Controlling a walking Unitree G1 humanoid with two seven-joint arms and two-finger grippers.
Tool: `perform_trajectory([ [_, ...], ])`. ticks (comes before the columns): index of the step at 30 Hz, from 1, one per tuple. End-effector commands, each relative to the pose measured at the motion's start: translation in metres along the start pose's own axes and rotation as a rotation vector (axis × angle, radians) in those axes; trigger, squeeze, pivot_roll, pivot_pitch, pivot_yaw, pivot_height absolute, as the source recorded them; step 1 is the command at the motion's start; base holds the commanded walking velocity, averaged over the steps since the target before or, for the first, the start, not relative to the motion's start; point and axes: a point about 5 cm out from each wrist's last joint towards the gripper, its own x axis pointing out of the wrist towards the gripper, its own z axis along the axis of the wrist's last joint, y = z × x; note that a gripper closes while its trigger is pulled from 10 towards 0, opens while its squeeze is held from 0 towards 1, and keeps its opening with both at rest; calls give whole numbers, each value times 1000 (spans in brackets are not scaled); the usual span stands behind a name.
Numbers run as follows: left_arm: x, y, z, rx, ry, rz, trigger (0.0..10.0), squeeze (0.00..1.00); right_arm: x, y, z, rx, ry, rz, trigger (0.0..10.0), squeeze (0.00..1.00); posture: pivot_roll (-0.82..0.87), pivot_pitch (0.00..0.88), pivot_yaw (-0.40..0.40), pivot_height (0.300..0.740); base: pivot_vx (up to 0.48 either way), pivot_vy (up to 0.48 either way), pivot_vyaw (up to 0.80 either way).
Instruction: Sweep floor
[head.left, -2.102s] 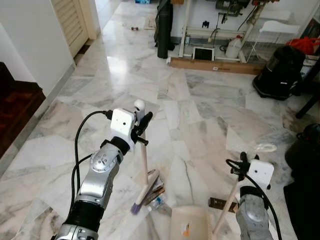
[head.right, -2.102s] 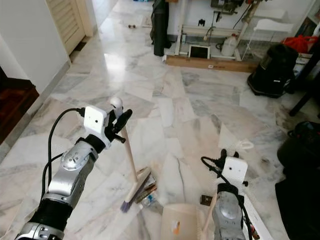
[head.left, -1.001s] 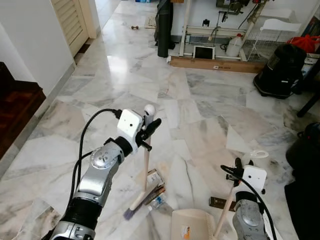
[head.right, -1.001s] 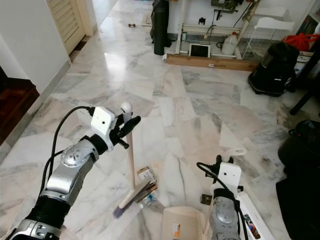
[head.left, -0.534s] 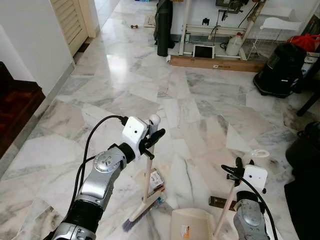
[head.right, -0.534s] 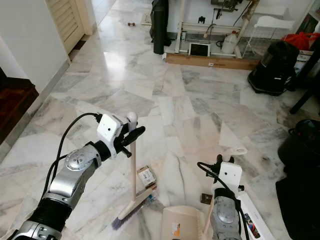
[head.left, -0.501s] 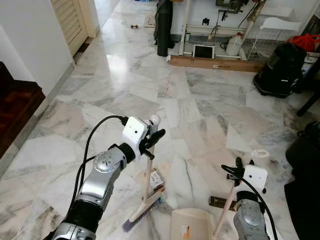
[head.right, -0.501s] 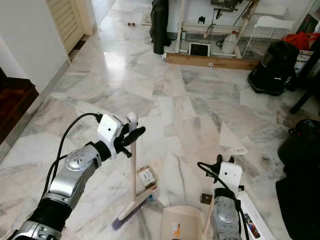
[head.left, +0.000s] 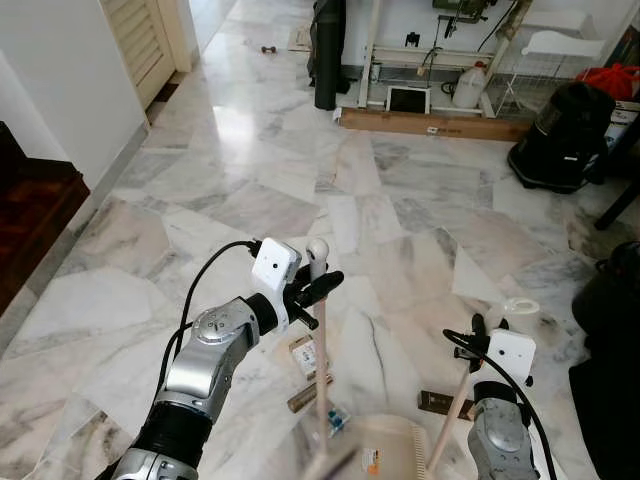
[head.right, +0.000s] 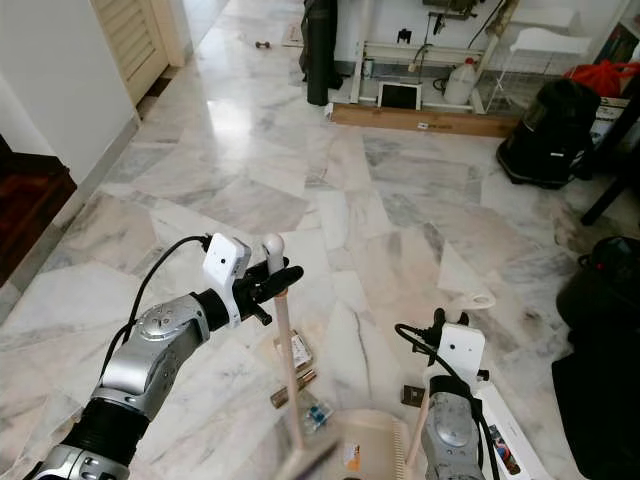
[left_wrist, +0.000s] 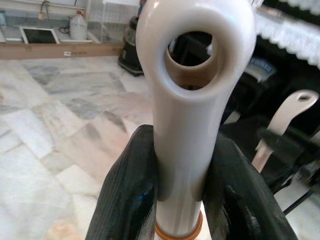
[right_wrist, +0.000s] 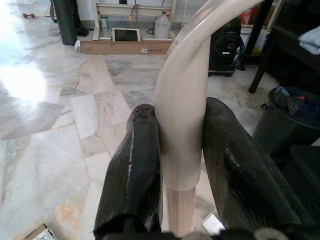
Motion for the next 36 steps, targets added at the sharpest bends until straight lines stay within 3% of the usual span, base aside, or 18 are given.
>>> perform_trajectory([
  [1,0,3,19,3,-78,12,10000,0,-7,-1,-12,-11,62,9,10000,0,106,150,-29,740,0,0,0],
  [3,0,8,27,5,-116,51,10000,0,-7,0,-12,-10,62,10,10000,0,107,151,-29,740,0,0,0],
  [4,0,18,39,27,-170,127,10000,0,-7,0,-11,-10,62,11,10000,0,107,151,-29,740,0,0,0],
  [7,-1,23,48,41,-212,172,10000,0,-7,0,-12,-10,62,12,10000,0,106,152,-29,740,0,0,0],
  [9,-5,33,59,90,-267,274,10000,0,-7,0,-12,-11,63,12,10000,0,106,152,-29,740,0,0,0],
  [10,-9,41,63,153,-273,355,10000,0,-7,0,-12,-11,63,12,10000,0,106,153,-29,740,0,0,0],
  [13,-10,45,60,252,-230,401,10000,0,-7,0,-12,-12,63,14,10000,0,106,153,-29,740,0,0,0],
  [19,-2,28,32,315,-112,260,10000,0,-8,0,-12,-13,63,14,10000,0,101,156,-31,740,0,0,0],
  [23,2,23,22,316,-85,224,10000,0,-8,0,-12,-14,63,13,10000,0,97,154,-32,740,0,0,0],
  [36,5,19,15,323,-71,190,10000,0,-8,-2,-12,-14,62,9,10000,0,98,154,-32,740,0,0,0],
])
